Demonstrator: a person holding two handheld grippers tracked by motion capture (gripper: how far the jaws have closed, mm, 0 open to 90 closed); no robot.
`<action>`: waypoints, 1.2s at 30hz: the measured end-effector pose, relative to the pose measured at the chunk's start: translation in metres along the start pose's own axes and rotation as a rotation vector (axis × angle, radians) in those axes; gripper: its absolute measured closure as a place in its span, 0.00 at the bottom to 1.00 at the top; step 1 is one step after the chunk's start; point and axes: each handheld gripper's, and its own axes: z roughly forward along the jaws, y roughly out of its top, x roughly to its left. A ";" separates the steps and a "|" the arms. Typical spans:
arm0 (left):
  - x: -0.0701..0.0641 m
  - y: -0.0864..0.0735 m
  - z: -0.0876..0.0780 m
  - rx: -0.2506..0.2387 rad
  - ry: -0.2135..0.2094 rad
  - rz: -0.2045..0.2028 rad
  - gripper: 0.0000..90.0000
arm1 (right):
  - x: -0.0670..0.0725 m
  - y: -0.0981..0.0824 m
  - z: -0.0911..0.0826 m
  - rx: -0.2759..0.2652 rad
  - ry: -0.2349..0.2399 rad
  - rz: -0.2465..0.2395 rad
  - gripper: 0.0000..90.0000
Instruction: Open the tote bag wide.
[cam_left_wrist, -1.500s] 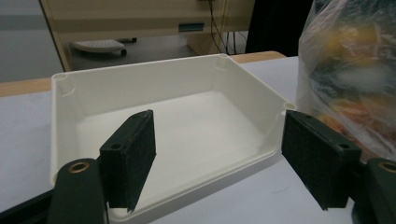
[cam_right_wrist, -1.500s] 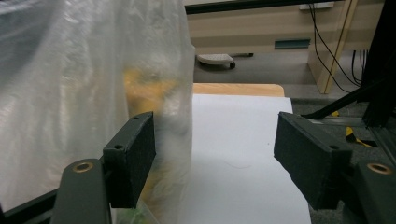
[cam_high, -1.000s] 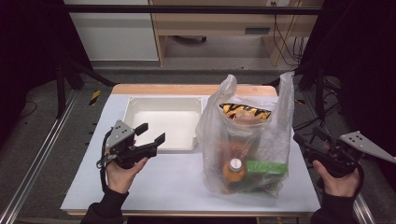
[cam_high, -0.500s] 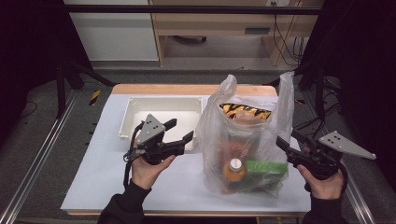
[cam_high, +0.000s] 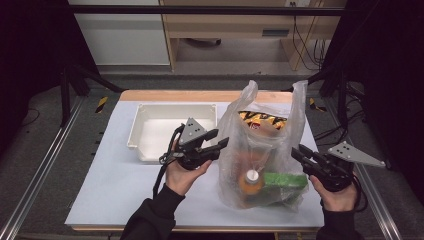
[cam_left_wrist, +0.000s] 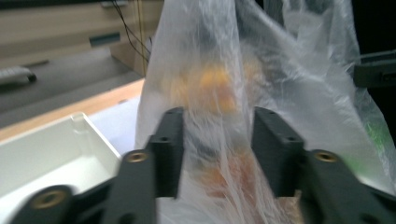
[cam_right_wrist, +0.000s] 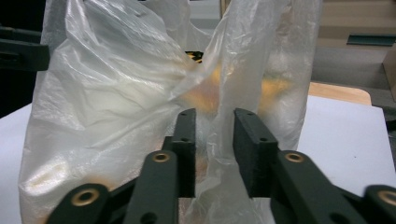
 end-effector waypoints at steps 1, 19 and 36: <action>0.000 0.000 0.001 0.012 -0.005 -0.006 0.74 | -0.001 -0.001 0.000 -0.002 -0.003 0.001 0.86; -0.013 -0.040 -0.048 -0.012 -0.135 -0.022 1.00 | 0.008 -0.021 -0.039 0.004 0.111 0.027 0.99; -0.038 -0.099 -0.035 0.101 -0.190 -0.008 1.00 | 0.014 -0.076 -0.036 0.106 0.121 0.064 0.97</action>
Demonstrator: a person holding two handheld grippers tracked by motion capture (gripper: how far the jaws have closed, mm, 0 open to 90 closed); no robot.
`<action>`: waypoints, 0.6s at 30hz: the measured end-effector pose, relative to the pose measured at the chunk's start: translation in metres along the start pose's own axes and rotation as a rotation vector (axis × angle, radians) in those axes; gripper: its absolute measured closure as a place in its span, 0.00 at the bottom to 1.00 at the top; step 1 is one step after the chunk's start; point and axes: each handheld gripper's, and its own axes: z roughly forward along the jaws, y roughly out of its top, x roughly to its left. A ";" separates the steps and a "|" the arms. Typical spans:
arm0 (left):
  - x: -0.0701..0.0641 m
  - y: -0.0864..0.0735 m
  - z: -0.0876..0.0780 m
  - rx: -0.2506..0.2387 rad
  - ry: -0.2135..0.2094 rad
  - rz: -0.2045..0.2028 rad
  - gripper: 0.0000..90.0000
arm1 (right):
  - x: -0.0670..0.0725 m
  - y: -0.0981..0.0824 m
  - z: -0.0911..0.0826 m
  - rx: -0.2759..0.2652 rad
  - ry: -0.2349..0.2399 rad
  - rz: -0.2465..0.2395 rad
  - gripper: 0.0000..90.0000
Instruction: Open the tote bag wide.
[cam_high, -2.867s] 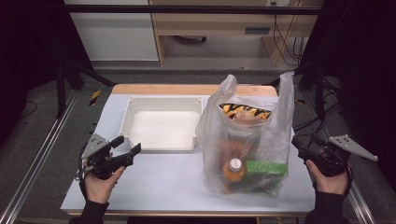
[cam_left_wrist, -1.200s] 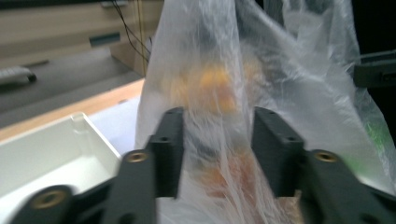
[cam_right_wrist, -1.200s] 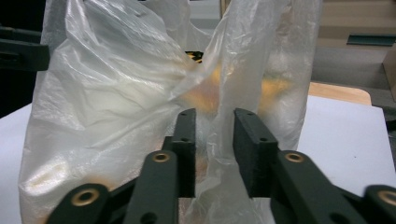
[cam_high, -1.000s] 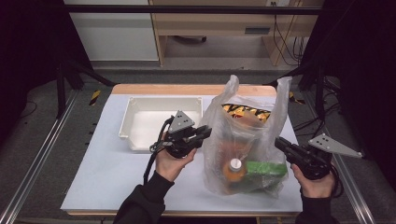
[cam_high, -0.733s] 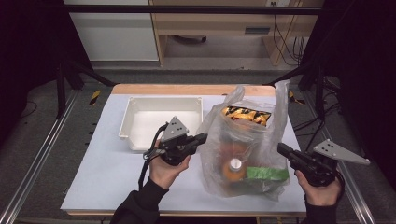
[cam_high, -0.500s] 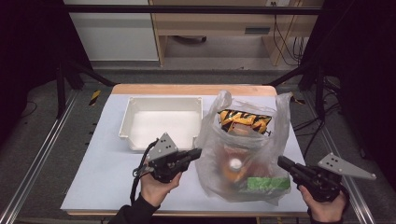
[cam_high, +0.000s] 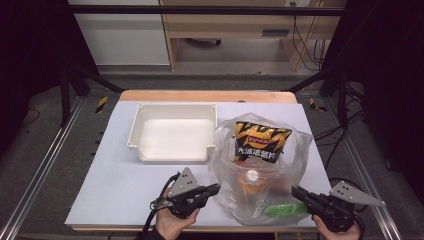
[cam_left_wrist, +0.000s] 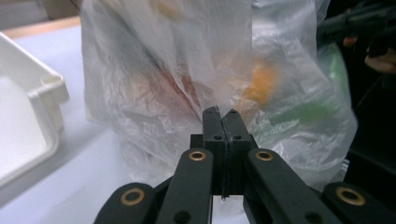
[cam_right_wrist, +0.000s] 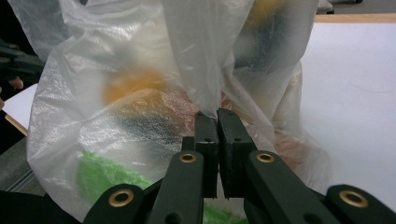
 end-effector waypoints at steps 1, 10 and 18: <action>0.000 0.000 0.000 0.000 0.000 0.000 1.00 | 0.000 0.000 0.000 0.000 0.000 0.000 0.97; 0.003 -0.009 0.009 0.019 0.004 -0.004 1.00 | 0.002 0.004 0.016 0.035 -0.049 -0.032 0.93; 0.001 -0.012 0.014 0.020 0.031 0.017 0.92 | 0.005 0.011 0.012 -0.005 -0.059 -0.059 0.62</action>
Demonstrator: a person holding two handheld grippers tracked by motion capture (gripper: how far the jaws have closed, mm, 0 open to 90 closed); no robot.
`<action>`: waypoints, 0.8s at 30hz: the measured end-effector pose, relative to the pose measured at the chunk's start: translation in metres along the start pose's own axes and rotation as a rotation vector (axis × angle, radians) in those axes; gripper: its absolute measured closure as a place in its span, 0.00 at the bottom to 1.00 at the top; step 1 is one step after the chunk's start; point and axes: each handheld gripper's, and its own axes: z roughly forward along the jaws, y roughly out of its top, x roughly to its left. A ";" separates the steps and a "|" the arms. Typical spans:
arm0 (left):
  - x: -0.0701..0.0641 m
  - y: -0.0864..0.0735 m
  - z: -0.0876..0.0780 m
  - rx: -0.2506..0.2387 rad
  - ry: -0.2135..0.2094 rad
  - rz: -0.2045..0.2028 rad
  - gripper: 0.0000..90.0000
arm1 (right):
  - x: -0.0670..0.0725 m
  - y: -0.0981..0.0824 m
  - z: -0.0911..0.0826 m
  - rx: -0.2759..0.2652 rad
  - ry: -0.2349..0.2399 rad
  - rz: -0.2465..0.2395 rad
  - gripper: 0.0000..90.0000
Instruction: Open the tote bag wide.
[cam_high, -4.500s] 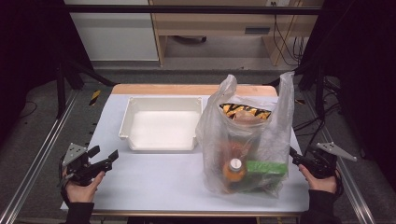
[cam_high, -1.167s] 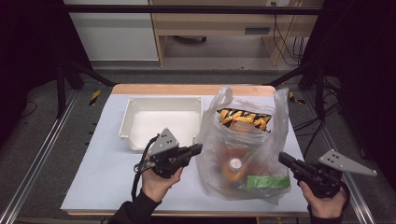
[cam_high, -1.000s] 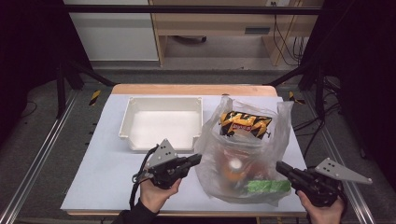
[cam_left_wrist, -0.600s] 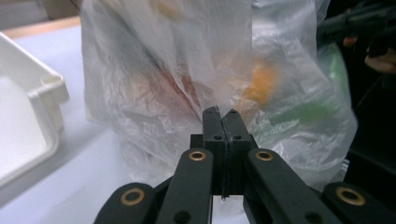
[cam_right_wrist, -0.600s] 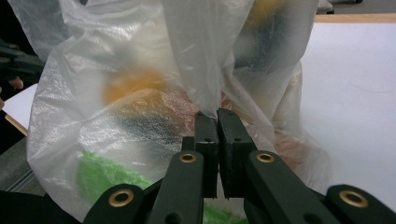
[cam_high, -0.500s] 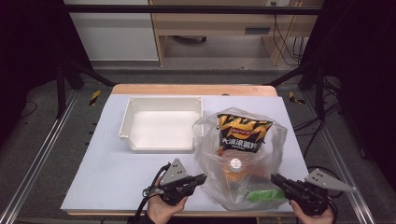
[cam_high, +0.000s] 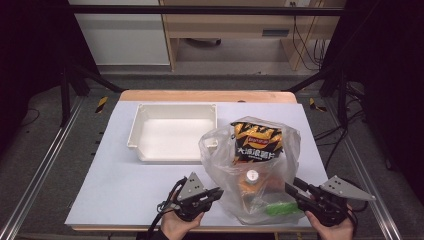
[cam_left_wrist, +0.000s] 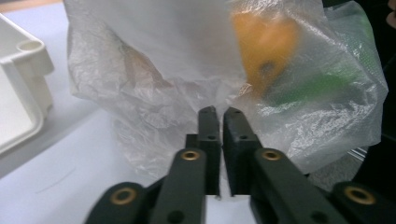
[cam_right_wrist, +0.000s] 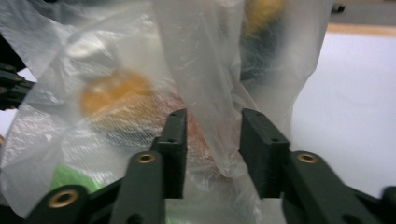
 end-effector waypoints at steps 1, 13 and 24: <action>0.001 0.002 -0.002 -0.008 0.001 -0.003 0.92 | 0.001 0.003 -0.002 -0.018 -0.004 -0.006 0.59; 0.013 0.022 -0.010 -0.049 0.015 -0.028 1.00 | 0.019 0.010 -0.018 -0.051 0.051 -0.062 0.54; 0.044 0.059 -0.014 -0.110 0.102 -0.054 1.00 | 0.020 0.020 -0.022 -0.126 0.029 -0.062 0.37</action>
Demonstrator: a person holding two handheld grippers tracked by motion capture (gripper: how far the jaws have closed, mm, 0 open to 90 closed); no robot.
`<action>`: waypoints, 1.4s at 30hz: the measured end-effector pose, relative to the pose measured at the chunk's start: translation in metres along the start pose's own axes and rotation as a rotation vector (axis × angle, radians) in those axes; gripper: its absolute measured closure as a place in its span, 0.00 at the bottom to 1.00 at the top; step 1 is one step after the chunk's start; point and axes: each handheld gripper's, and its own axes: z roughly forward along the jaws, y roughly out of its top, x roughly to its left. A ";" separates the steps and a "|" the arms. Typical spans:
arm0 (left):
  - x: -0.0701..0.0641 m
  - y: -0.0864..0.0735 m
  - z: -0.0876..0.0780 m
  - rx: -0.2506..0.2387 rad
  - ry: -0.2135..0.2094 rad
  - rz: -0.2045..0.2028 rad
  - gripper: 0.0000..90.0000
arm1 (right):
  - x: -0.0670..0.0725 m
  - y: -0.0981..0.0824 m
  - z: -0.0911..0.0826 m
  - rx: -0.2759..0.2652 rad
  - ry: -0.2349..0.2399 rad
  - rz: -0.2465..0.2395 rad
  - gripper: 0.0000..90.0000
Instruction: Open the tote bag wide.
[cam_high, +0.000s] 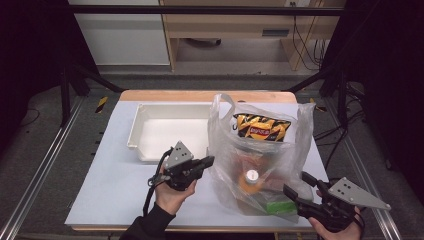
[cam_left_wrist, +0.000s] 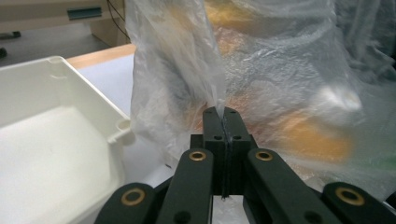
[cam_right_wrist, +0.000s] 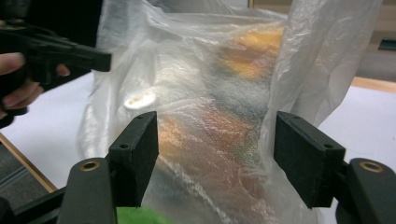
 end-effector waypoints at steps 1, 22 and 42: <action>0.002 0.004 0.002 0.001 0.011 0.004 1.00 | 0.000 0.001 -0.002 -0.008 0.004 0.001 0.40; 0.014 0.015 0.022 0.021 0.061 0.000 1.00 | 0.011 -0.021 0.003 0.110 0.189 0.011 1.00; -0.010 -0.008 -0.007 -0.023 -0.076 0.008 1.00 | 0.000 -0.028 0.044 0.109 0.027 -0.019 1.00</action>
